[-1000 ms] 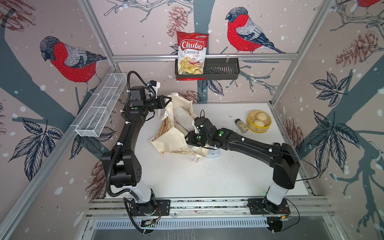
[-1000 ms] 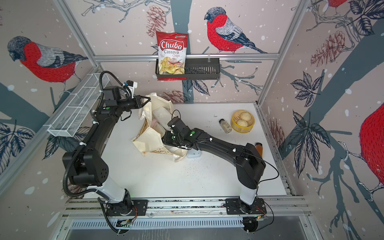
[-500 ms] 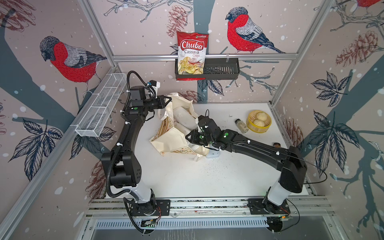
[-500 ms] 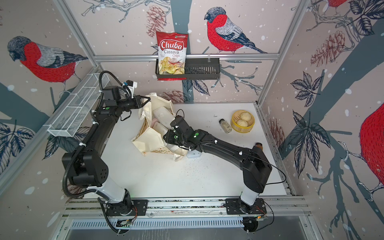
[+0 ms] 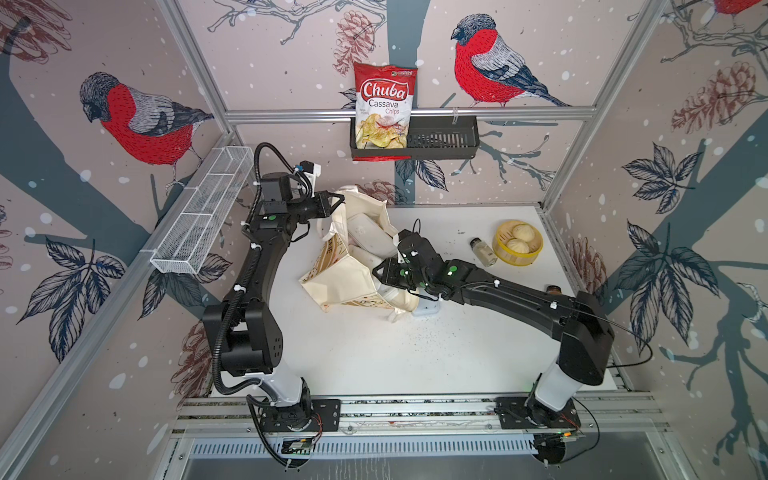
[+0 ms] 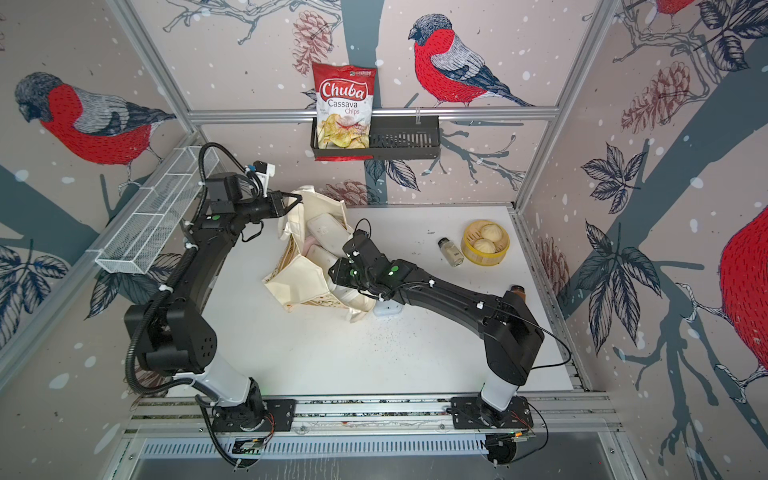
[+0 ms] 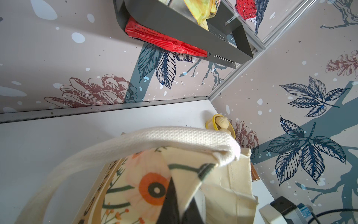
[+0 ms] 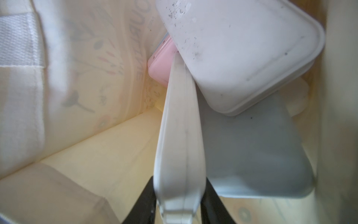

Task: Take out the pencil case from the canvas bag
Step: Pick up the pencil case from the canvas bag.

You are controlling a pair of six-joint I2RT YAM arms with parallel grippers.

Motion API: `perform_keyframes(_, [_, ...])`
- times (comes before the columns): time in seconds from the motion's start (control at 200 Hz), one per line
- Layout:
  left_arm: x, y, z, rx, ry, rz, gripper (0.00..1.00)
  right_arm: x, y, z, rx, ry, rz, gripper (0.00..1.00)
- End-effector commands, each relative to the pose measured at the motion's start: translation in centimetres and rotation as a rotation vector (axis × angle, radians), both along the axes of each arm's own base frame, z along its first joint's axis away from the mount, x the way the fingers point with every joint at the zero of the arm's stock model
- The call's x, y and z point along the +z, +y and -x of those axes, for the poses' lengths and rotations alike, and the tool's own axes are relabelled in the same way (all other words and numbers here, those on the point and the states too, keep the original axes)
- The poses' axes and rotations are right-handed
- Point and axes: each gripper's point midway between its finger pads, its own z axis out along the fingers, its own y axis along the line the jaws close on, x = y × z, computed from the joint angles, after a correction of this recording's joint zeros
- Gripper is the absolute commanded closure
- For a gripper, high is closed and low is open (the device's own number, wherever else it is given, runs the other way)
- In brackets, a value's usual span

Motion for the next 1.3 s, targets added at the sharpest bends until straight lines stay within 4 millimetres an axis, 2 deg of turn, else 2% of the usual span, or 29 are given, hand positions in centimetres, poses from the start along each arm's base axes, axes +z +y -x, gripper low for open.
perform_keyframes(0.0, [2.3,-0.5,0.0,-0.031,-0.103,0.010,1.00,0.0,0.8,-0.6,-0.008,-0.011,-0.033,0.57])
perform_keyframes(0.11, [2.2,-0.5,0.0,-0.033,-0.101,0.010,1.00,-1.0,1.3,-0.8,-0.009,0.006,-0.038,0.50])
perform_keyframes(0.265, [2.2,-0.7,-0.1,-0.037,-0.099,0.013,1.00,-1.6,1.7,-0.9,-0.009,0.019,-0.049,0.49])
perform_keyframes(0.525, [2.0,-0.6,-0.1,-0.032,-0.096,0.008,1.00,-1.0,1.7,-1.0,0.002,0.001,-0.082,0.66])
perform_keyframes(0.695, [1.5,-0.4,-0.4,-0.023,-0.084,0.006,1.00,-0.5,1.2,-0.8,0.007,0.006,-0.083,0.73])
perform_keyframes(0.79, [1.5,-0.4,-0.5,-0.018,-0.081,0.004,1.00,0.2,0.6,-0.5,0.003,0.000,-0.087,0.77])
perform_keyframes(0.966, [1.3,-0.3,-0.7,-0.010,-0.077,-0.001,1.00,2.9,-1.1,-0.1,-0.022,-0.045,-0.106,0.83])
perform_keyframes(1.096, [1.4,-0.2,-0.6,-0.006,-0.075,0.001,1.00,4.9,-3.0,0.2,-0.053,-0.104,-0.112,0.85])
perform_keyframes(1.296, [1.5,-0.2,-0.6,-0.004,-0.078,0.000,1.00,6.7,-6.5,0.4,-0.134,-0.177,-0.088,0.92])
